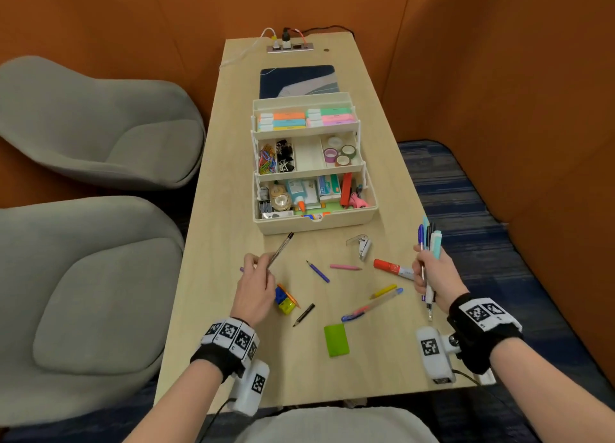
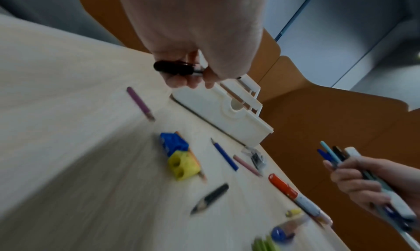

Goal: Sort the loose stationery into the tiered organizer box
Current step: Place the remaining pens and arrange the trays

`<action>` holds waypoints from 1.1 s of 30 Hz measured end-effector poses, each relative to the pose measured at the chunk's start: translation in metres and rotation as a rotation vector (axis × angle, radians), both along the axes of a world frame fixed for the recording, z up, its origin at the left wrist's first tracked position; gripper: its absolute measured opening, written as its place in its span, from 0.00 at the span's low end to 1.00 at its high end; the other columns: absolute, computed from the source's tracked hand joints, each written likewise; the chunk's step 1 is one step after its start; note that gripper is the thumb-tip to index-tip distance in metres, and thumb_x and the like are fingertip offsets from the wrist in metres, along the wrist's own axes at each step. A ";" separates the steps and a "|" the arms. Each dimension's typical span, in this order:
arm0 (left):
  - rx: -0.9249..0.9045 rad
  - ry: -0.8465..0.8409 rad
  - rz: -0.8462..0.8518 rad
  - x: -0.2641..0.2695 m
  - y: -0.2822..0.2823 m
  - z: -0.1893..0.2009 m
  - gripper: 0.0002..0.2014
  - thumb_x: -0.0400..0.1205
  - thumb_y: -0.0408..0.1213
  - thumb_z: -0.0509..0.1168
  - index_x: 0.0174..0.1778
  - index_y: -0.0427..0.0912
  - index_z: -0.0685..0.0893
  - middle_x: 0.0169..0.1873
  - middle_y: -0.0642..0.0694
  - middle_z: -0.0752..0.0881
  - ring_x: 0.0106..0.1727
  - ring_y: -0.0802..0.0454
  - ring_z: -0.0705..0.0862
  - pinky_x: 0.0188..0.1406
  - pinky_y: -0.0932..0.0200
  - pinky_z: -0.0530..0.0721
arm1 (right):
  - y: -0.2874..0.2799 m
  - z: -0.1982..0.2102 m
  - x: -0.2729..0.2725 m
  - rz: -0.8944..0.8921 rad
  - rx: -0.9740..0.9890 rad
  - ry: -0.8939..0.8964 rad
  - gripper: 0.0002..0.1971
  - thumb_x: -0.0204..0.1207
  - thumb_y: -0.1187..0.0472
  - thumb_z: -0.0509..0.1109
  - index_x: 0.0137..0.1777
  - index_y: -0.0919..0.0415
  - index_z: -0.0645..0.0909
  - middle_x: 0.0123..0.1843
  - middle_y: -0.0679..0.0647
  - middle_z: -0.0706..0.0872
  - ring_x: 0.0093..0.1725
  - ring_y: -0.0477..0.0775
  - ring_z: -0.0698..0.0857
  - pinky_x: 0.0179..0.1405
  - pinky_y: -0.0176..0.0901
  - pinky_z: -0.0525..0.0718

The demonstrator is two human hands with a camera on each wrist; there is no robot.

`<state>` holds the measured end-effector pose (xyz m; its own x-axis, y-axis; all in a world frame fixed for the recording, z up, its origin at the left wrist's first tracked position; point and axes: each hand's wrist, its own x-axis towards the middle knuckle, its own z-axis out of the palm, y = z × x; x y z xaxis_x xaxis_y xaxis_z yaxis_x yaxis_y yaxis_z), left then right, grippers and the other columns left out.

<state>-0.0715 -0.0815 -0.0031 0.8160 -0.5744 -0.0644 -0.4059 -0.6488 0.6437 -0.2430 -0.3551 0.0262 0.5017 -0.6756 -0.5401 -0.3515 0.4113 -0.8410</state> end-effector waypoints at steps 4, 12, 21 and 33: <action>-0.130 -0.145 -0.052 0.037 -0.028 0.033 0.19 0.85 0.27 0.56 0.71 0.42 0.76 0.50 0.44 0.68 0.41 0.48 0.75 0.48 0.53 0.79 | -0.005 0.001 0.007 0.121 -0.030 0.017 0.09 0.82 0.55 0.65 0.44 0.60 0.72 0.25 0.52 0.72 0.17 0.47 0.67 0.13 0.35 0.65; -0.073 -0.273 -0.171 0.072 -0.098 0.075 0.12 0.83 0.31 0.57 0.61 0.36 0.76 0.56 0.41 0.76 0.51 0.46 0.78 0.50 0.53 0.76 | 0.004 0.008 0.029 1.197 -0.618 0.448 0.07 0.73 0.59 0.73 0.50 0.53 0.81 0.50 0.52 0.83 0.51 0.55 0.84 0.48 0.39 0.78; -0.193 -0.200 -0.094 0.068 -0.115 0.063 0.12 0.86 0.35 0.52 0.59 0.36 0.78 0.52 0.43 0.73 0.49 0.47 0.77 0.51 0.50 0.78 | 0.040 -0.035 0.009 1.403 -0.935 0.648 0.17 0.82 0.54 0.59 0.68 0.58 0.68 0.60 0.62 0.82 0.58 0.63 0.81 0.52 0.50 0.78; -0.176 -0.395 -0.042 0.171 -0.159 0.120 0.13 0.84 0.31 0.58 0.63 0.41 0.80 0.56 0.41 0.76 0.54 0.44 0.78 0.57 0.44 0.79 | -0.052 0.075 0.107 0.685 -0.682 0.065 0.07 0.84 0.52 0.60 0.60 0.47 0.73 0.35 0.47 0.81 0.26 0.37 0.77 0.22 0.25 0.72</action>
<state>0.0993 -0.2407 0.1173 0.7339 -0.5818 0.3504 -0.6671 -0.5206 0.5328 -0.1361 -0.4070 0.1011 0.8862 -0.4266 -0.1806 -0.3876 -0.4693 -0.7935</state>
